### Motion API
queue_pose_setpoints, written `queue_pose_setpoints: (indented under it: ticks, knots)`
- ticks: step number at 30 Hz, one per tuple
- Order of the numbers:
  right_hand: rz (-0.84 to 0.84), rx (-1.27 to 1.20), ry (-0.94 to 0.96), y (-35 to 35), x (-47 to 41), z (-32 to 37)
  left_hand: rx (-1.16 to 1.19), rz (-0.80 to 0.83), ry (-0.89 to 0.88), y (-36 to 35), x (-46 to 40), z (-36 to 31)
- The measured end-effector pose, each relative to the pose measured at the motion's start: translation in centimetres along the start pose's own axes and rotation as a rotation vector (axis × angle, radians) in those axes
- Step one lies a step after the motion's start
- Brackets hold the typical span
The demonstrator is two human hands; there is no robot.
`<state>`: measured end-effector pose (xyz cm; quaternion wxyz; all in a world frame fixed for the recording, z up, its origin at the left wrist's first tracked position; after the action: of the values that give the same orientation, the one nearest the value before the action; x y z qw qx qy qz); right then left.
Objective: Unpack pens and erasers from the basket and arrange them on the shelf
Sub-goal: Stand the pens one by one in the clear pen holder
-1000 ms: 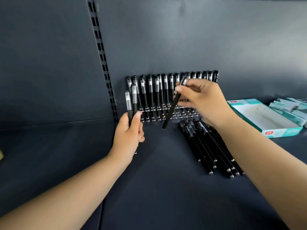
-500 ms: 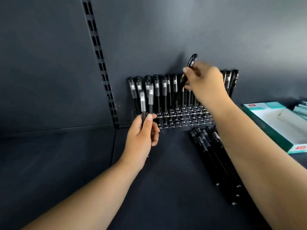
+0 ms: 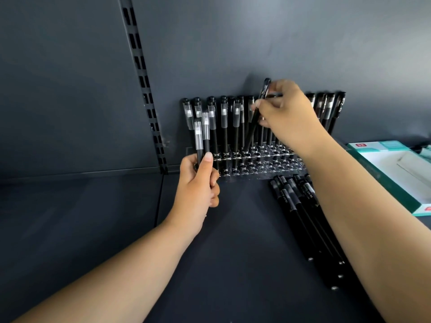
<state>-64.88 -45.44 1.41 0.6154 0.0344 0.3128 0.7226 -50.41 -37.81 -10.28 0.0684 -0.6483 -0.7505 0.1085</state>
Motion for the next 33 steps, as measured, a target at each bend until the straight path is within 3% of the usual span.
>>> queue_pose_setpoints:
  ticks: [9, 14, 19, 24, 29, 33]
  knots:
    - [0.144, 0.147, -0.029, -1.5, 0.0, -0.7, -0.045, 0.021, -0.021, -0.3, 0.0, -0.3]
    - [0.146, 0.101, -0.050, -1.6, -0.2, -1.2, -0.060, 0.029, -0.036, -0.3, 0.0, -0.6]
    - [0.099, 0.184, -0.022, -0.9, -0.3, -0.7, -0.055, 0.017, -0.079, -0.1, 0.2, -1.0]
    - [-0.038, 0.247, 0.165, 0.5, 1.0, 3.5, -0.095, 0.024, -0.139, -0.3, 0.6, -1.8]
    - [0.290, 0.128, 0.131, -4.8, 2.6, 4.0, -0.139, 0.058, -0.183, -0.8, 1.0, -2.2]
    - [0.413, -0.047, 0.004, -6.4, 2.8, 2.6, -0.147, 0.076, -0.198, -0.9, 1.0, -2.3]
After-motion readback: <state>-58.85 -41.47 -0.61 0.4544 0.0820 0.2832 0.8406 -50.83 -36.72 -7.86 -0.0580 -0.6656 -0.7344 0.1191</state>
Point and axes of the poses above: each hand's wrist, its own x-axis away from the middle knuckle, its own y-axis out of the back of the hand, z = x × y, the point moved 10 cm from there along -x, towards the middle knuckle, and after that the axes turned 8 degrees about z, right-handed, at the moved point
